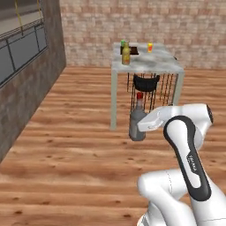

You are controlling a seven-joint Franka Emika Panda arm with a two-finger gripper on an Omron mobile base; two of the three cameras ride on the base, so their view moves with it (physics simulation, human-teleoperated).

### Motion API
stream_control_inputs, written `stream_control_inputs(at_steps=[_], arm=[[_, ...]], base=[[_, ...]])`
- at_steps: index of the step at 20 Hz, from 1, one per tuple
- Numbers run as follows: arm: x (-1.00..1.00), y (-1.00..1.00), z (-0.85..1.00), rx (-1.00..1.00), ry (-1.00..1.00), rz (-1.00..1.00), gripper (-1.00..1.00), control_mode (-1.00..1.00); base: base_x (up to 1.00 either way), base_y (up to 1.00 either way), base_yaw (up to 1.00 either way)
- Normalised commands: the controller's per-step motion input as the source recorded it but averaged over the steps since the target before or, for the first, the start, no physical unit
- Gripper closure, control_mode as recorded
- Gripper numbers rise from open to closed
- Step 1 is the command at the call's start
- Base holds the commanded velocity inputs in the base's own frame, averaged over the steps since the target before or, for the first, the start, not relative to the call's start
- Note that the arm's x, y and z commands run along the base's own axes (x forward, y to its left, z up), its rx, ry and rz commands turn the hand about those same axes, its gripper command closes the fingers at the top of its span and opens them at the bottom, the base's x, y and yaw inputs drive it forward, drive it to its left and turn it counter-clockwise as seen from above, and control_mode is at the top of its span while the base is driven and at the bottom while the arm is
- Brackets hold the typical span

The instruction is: Place the drinks on the dining counter in a tight cluster.

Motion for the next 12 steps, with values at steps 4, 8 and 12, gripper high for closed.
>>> stream_control_inputs(at_steps=[4, 8, 12], arm=[[0.00, 0.00, 0.00, 0.00, 0.00, 0.00, 1.00, 1.00], [0.00, 0.00, 0.00, 0.00, 0.00, 0.00, 1.00, 1.00], [0.00, 0.00, 0.00, 0.00, 0.00, 0.00, 1.00, 1.00]], base=[[1.00, 0.00, -0.16], [1.00, 0.27, -0.39], [1.00, 0.71, -0.55]])
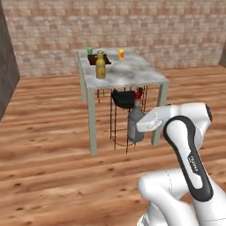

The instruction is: Place the drinks on the dining counter in a tight cluster.

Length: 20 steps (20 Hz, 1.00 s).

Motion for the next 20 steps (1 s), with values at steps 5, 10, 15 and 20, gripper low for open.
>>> stream_control_inputs(at_steps=[5, 10, 15, 20], arm=[[0.00, 0.00, 0.00, 0.00, 0.00, 0.00, 1.00, 1.00], [0.00, 0.00, 0.00, 0.00, 0.00, 0.00, 1.00, 1.00], [0.00, 0.00, 0.00, 0.00, 0.00, 0.00, 1.00, 1.00], [0.00, 0.00, 0.00, 0.00, 0.00, 0.00, 1.00, 1.00]], base=[[1.00, 0.70, -0.57], [0.94, 0.73, -0.49], [0.81, 0.48, -0.33], [0.65, 0.40, -0.26]])
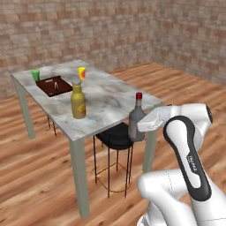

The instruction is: Place the drinks on the dining counter in a tight cluster.

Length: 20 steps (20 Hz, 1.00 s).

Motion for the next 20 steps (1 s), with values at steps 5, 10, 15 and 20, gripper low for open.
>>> stream_control_inputs(at_steps=[5, 10, 15, 20], arm=[[0.00, 0.00, 0.00, 0.00, 0.00, 0.00, 1.00, 1.00], [0.00, 0.00, 0.00, 0.00, 0.00, 0.00, 1.00, 1.00], [0.00, 0.00, 0.00, 0.00, 0.00, 0.00, 1.00, 1.00], [0.00, 0.00, 0.00, 0.00, 0.00, 0.00, 1.00, 1.00]], base=[[0.30, 0.27, -0.16], [0.00, 0.36, -0.06], [0.09, 0.59, -0.13], [0.33, 0.66, -0.22]])
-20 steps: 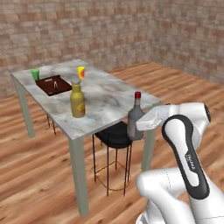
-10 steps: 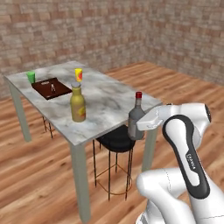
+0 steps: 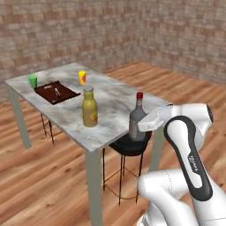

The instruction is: Place the drinks on the dining counter in a tight cluster.

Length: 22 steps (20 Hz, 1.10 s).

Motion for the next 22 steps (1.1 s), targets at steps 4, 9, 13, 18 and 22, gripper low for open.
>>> stream_control_inputs(at_steps=[4, 9, 13, 18, 22], arm=[[0.00, 0.00, 0.00, 0.00, 0.00, 0.00, 1.00, 1.00], [0.00, 0.00, 0.00, 0.00, 0.00, 0.00, 1.00, 1.00], [0.00, 0.00, 0.00, 0.00, 0.00, 0.00, 1.00, 1.00], [0.00, 0.00, 0.00, 0.00, 0.00, 0.00, 1.00, 1.00], [0.00, 0.00, 0.00, 0.00, 0.00, 0.00, 1.00, 1.00]], base=[[0.52, 0.56, -0.26], [0.56, 0.46, -0.28], [0.38, 0.26, -0.21], [0.02, 0.02, 0.00], [0.00, 0.00, 0.00]])
